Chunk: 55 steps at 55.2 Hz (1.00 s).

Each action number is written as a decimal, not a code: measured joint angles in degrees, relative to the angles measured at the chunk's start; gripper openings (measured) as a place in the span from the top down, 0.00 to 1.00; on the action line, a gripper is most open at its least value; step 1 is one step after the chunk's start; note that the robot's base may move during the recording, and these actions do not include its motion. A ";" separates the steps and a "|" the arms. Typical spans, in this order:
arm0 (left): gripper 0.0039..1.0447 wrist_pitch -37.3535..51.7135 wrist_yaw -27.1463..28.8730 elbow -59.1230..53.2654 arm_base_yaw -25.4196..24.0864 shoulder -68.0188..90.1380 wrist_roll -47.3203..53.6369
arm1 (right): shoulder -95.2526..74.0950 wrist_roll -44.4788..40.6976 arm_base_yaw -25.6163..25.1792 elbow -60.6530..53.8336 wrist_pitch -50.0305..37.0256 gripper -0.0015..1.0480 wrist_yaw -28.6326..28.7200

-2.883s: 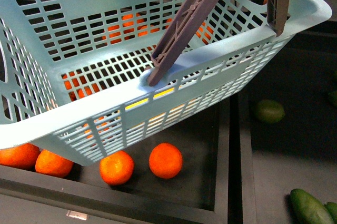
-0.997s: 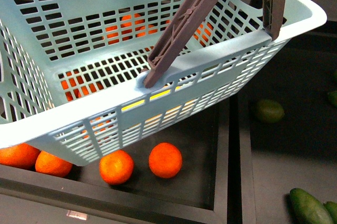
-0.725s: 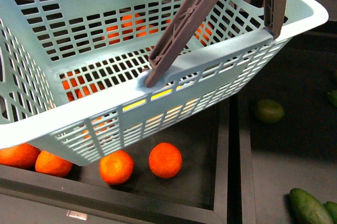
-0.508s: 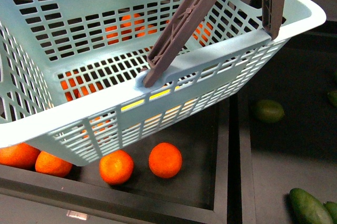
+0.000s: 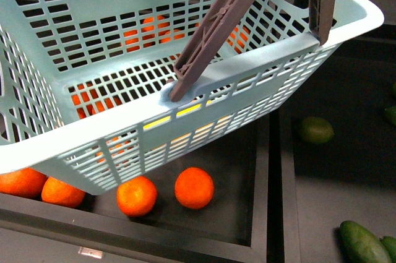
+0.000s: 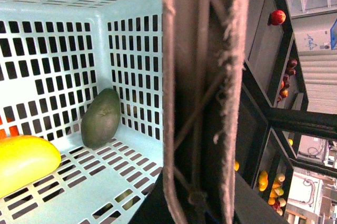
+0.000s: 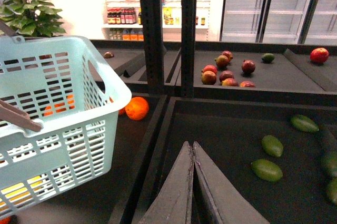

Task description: Pick mango and avocado into basket

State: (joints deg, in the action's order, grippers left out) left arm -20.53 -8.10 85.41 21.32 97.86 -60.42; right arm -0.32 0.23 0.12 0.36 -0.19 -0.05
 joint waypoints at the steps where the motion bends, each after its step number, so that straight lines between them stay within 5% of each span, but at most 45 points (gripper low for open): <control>1: 0.94 0.00 0.00 0.00 0.00 0.00 0.00 | 0.00 0.00 0.00 0.00 0.07 0.98 -0.02; 10: 0.94 0.00 -0.02 0.00 0.00 0.00 0.04 | 0.02 -0.02 0.00 0.00 0.11 0.97 0.02; 40: 0.94 0.00 -0.02 0.00 0.00 0.00 -0.07 | 0.07 -0.02 0.00 0.00 0.11 0.06 -0.07; 55: 0.94 0.00 -1.33 0.00 0.81 0.07 -0.90 | 0.07 -0.04 0.00 0.00 0.22 0.07 -0.11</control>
State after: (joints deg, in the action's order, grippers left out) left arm -20.53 -9.43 85.41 22.13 97.93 -61.32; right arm -0.25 0.19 0.12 0.36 0.03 -0.16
